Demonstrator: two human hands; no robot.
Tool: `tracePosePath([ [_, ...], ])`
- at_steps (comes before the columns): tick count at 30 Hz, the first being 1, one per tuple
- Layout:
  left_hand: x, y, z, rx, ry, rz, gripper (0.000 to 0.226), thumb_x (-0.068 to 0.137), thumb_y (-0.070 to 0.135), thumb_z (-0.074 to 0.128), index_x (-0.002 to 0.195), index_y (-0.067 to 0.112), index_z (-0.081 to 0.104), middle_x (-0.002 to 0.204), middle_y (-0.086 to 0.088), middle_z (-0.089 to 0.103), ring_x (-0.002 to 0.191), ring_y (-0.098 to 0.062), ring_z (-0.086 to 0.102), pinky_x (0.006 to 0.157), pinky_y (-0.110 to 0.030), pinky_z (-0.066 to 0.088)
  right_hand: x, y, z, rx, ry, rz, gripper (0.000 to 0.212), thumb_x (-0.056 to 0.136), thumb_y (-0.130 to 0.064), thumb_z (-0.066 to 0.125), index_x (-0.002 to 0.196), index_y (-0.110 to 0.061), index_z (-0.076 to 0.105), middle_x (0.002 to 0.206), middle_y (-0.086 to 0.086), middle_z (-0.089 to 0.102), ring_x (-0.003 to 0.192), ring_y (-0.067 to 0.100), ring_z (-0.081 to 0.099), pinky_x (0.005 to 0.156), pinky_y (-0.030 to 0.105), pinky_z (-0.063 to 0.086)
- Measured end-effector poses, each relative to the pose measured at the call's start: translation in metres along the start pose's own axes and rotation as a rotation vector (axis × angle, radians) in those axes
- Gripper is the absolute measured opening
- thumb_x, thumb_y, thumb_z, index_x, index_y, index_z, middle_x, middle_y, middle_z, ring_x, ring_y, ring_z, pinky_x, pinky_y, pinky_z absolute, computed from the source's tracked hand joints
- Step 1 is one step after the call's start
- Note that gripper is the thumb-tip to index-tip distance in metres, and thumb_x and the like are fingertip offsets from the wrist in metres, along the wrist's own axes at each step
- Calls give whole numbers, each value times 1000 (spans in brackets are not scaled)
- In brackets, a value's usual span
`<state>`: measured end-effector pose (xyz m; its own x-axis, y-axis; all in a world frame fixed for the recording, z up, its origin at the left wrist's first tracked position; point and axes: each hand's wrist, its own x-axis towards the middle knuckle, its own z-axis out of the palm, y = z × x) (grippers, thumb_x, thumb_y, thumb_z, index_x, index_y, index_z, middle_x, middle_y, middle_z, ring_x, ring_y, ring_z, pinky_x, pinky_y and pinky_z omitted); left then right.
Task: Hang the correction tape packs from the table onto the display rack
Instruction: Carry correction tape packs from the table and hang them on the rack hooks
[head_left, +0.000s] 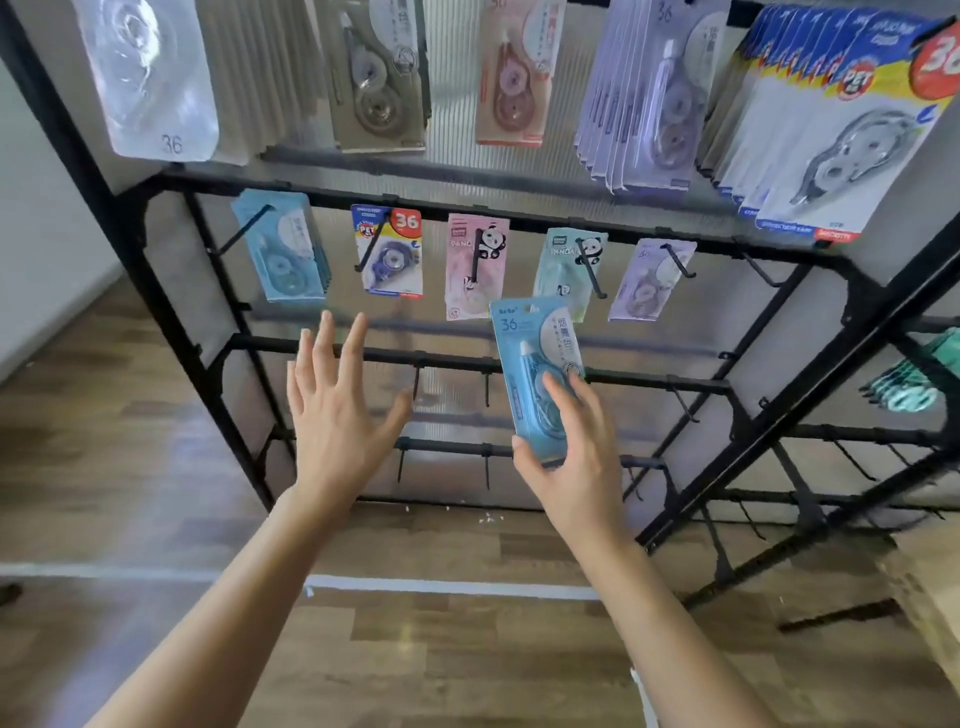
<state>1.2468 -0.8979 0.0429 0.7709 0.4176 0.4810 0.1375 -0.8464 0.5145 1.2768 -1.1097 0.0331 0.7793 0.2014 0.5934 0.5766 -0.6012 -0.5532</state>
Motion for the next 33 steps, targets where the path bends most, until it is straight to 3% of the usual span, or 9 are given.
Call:
tracePosePath([
  [6, -2, -37, -18, 16, 11, -48, 79, 84, 30, 68, 150, 19, 25, 158, -12, 14, 146, -32, 7, 117, -46, 7, -2, -25, 34, 42, -56, -39, 61, 74, -12, 75, 129, 1, 53, 129, 23, 49, 121, 40, 47, 94, 57, 45],
  [18, 54, -153, -64, -7, -42, 10, 77, 85, 28, 65, 150, 18, 25, 158, -15, 14, 145, -34, 8, 116, -47, 7, 14, -120, 140, 10, 3, -8, 58, 75, -21, 69, 127, 1, 55, 128, 24, 51, 119, 39, 49, 99, 51, 45],
  [29, 69, -217, -65, -60, -154, 28, 77, 87, 30, 65, 151, 16, 24, 158, -15, 12, 146, -33, 6, 117, -45, 6, 6, -175, 208, -75, 11, -27, 59, 73, -15, 75, 126, 1, 57, 133, 26, 49, 124, 49, 43, 97, 62, 40],
  [33, 76, -230, -63, -71, -164, 11, 77, 87, 33, 64, 150, 16, 24, 158, -14, 13, 146, -32, 6, 117, -46, 6, 23, -185, 228, -70, -10, -53, 59, 74, -16, 75, 127, -1, 56, 135, 25, 48, 125, 49, 41, 102, 60, 38],
])
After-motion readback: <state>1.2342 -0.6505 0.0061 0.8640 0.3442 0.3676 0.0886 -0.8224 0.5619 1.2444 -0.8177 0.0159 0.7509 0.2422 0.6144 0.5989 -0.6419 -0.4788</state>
